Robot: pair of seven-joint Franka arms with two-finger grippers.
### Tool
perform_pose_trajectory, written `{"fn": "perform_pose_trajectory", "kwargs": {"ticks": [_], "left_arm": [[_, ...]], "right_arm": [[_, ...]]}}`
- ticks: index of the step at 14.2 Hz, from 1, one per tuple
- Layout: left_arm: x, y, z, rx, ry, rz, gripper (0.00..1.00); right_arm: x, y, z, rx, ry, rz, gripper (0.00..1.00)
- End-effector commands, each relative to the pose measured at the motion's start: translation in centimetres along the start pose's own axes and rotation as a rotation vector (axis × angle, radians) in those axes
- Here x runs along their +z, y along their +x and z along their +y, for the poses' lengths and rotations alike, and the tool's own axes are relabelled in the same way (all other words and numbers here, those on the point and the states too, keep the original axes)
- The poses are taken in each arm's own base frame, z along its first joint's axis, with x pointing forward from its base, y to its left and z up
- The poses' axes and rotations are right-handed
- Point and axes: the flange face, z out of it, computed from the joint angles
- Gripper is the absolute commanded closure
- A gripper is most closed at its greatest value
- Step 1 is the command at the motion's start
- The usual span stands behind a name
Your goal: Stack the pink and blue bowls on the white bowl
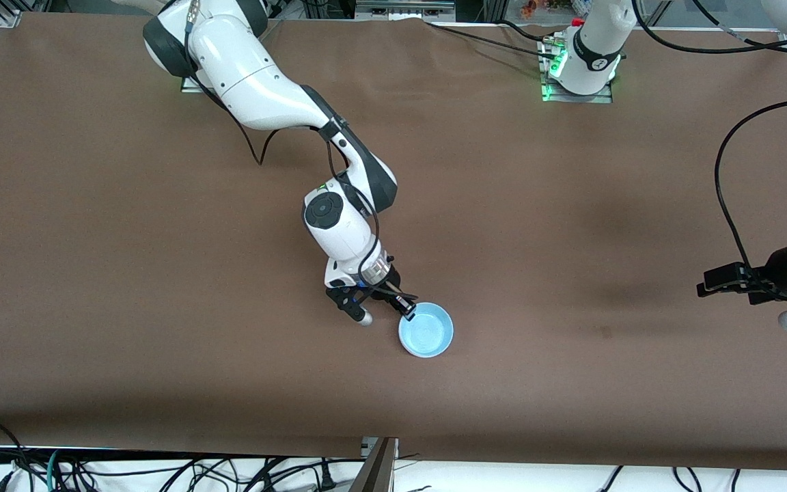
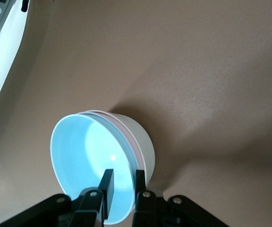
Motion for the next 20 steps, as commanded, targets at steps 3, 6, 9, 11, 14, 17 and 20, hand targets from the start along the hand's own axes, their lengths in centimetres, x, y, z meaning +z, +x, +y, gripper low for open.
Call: {"fn": "perform_pose_trajectory", "kwargs": {"ticks": [3,6,9,11,14,17,20], "left_arm": [[0.6,-0.3,0.9,0.019,0.017,0.004,0.0],[0.6,-0.3,1.0,0.021,0.017,0.005,0.0],[0.5,-0.3,1.1,0.009,0.016,0.005,0.0],[0.4,-0.3,1.2,0.007,0.016,0.007,0.0],[0.1,-0.1,1.6,0.012,0.018,0.015,0.0],[-0.3,0.0,1.7,0.027,0.026,0.02,0.0],[-1.1,0.2,1.9,0.034,0.042,0.033,0.0]], "right_arm": [[-0.6,0.6,-0.9,-0.014,0.0,0.01,0.55],[-3.3,2.2,-1.9,-0.008,-0.067,-0.002,0.25],[-9.1,5.3,-4.2,-0.038,-0.081,0.035,0.0],[-13.0,8.7,-4.4,-0.088,-0.139,0.028,0.0],[-20.5,15.0,-2.7,-0.203,-0.281,-0.055,0.0],[-28.4,19.7,0.5,-0.359,-0.367,-0.15,0.0],[-36.6,22.4,6.0,-0.472,-0.391,-0.217,0.0]]}}
